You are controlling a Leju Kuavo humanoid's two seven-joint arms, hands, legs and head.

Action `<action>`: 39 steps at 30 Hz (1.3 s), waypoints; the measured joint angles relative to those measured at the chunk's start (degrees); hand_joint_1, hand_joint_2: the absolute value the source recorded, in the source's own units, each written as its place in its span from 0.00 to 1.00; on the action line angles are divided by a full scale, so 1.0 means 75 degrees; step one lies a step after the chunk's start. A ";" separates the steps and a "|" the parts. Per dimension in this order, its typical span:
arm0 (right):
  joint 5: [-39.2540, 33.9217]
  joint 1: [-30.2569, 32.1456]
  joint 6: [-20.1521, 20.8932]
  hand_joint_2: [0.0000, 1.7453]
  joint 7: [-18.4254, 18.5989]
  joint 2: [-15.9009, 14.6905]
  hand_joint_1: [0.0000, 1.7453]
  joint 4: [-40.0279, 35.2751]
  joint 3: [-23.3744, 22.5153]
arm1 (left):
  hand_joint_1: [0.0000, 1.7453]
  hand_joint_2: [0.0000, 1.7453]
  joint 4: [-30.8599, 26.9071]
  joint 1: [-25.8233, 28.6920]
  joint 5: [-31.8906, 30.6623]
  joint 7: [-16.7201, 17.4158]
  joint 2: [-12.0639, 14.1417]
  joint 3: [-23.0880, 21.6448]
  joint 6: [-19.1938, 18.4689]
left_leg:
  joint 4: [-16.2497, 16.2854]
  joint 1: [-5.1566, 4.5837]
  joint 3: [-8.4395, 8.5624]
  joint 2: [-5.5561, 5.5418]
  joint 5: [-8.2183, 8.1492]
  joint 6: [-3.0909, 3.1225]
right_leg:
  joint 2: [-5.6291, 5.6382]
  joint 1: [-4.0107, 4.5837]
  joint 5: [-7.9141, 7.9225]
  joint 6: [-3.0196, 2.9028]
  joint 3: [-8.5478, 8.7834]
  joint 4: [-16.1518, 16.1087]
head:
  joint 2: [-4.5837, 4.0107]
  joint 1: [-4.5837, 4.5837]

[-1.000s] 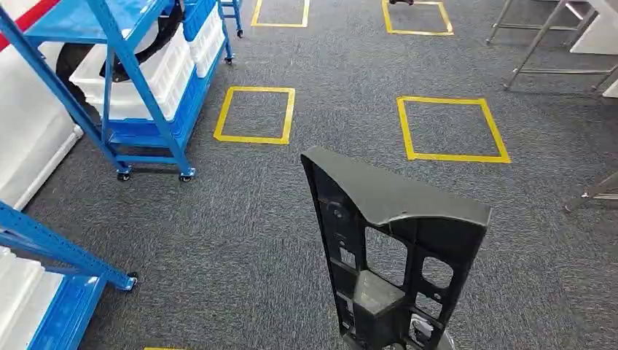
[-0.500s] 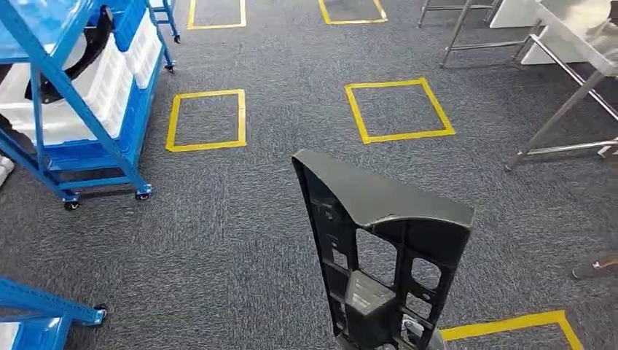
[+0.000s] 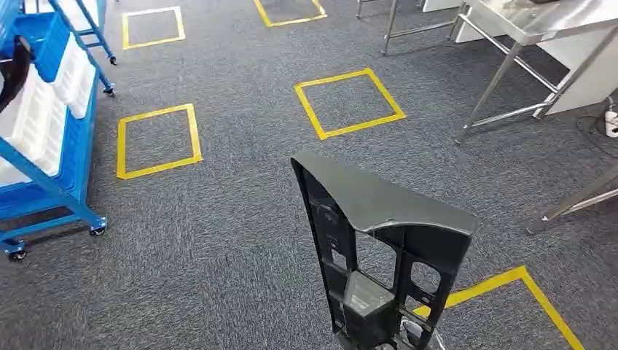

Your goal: Take the parts from the cabinet and place them on the table.

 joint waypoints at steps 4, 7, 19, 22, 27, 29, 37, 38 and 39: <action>0.0052 0.0017 -0.0029 1.00 0.0000 0.0020 1.00 0.0000 0.0020 | 0.00 0.00 0.0000 -0.0029 -0.0035 0.0032 0.0003 -0.0023 0.0114 | -0.0201 -0.0037 0.0074 0.0259 0.0005 0.0185 | 0.0352 -0.0063 0.0081 0.0217 -0.0158 -0.0014 | 0.0000 0.0000; 0.0082 -0.0010 -0.0055 1.00 -0.0003 0.0023 1.00 0.0000 0.0026 | 0.00 0.00 0.0000 -0.0038 -0.0047 0.0032 -0.0006 -0.0041 0.0189 | -0.0341 -0.0016 0.0124 0.0593 0.0082 0.0347 | -0.0590 -0.0022 -0.0437 0.0254 -0.0501 0.0736 | 0.0000 0.0000; 0.0122 0.0009 -0.0166 1.00 -0.0003 0.0050 1.00 -0.0003 0.0032 | 0.00 0.00 0.0000 -0.0065 -0.0052 -0.0009 -0.0015 -0.0058 0.0320 | -0.0346 -0.0126 0.0370 0.1762 -0.0164 0.0124 | -0.1199 0.0124 0.0025 0.0050 -0.0115 -0.0030 | 0.0000 0.0000; 0.0166 0.0018 -0.0166 1.00 -0.0003 0.0050 1.00 -0.0026 0.0032 | 0.00 0.00 0.0000 -0.0113 -0.0102 -0.0236 -0.0015 -0.0076 0.0557 | 0.0261 -0.0069 0.0166 0.1032 -0.0606 -0.0010 | -0.0933 0.0011 0.0099 -0.0061 -0.0030 -0.0153 | 0.0000 -0.0003; 0.0277 0.0010 -0.0184 1.00 -0.0003 0.0020 1.00 -0.0032 0.0029 | 0.00 0.00 0.0000 -0.0143 -0.0227 -0.0974 -0.0015 -0.0254 0.0679 | 0.1786 -0.0051 -0.0699 0.0762 -0.0890 -0.0069 | -0.0353 0.0009 0.0093 -0.0094 -0.0015 -0.0119 | 0.0000 -0.0003; 0.0277 0.0012 -0.0219 1.00 -0.0003 0.0020 1.00 -0.0047 0.0029 | 0.00 0.00 0.0000 -0.0244 -0.0335 -0.1214 -0.0020 -0.0370 0.0679 | 0.0622 -0.0037 -0.0245 0.0627 -0.0126 -0.0034 | -0.0117 -0.0007 0.0067 -0.0058 -0.0002 -0.0065 | 0.0000 -0.0003; 0.0294 -0.0008 -0.0291 1.00 -0.0003 0.0020 1.00 -0.0061 0.0029 | 0.00 0.00 -0.0023 -0.0439 -0.0195 -0.1790 -0.0114 -0.0627 0.0591 | -0.0135 -0.0003 0.0022 0.0067 -0.0048 0.0086 | 0.0170 -0.0023 0.0071 0.0093 -0.0170 0.0046 | 0.0000 -0.0003; 0.0294 -0.0007 -0.0291 1.00 -0.0003 0.0020 1.00 -0.0061 0.0029 | 0.00 0.00 -0.0023 -0.0443 -0.0195 -0.1790 -0.0114 -0.0627 0.0591 | -0.0138 -0.0006 0.0022 0.0073 -0.0047 0.0087 | 0.0175 -0.0023 0.0072 0.0096 -0.0172 0.0047 | 0.0000 -0.0003; 0.0297 -0.0005 -0.0294 1.00 -0.0003 0.0020 1.00 -0.0061 0.0029 | 0.00 0.00 -0.0029 -0.0456 -0.0165 -0.1807 -0.0131 -0.0645 0.0582 | -0.0139 -0.0013 0.0023 0.0091 -0.0047 0.0091 | 0.0189 -0.0022 0.0075 0.0103 -0.0181 0.0047 | 0.0000 -0.0003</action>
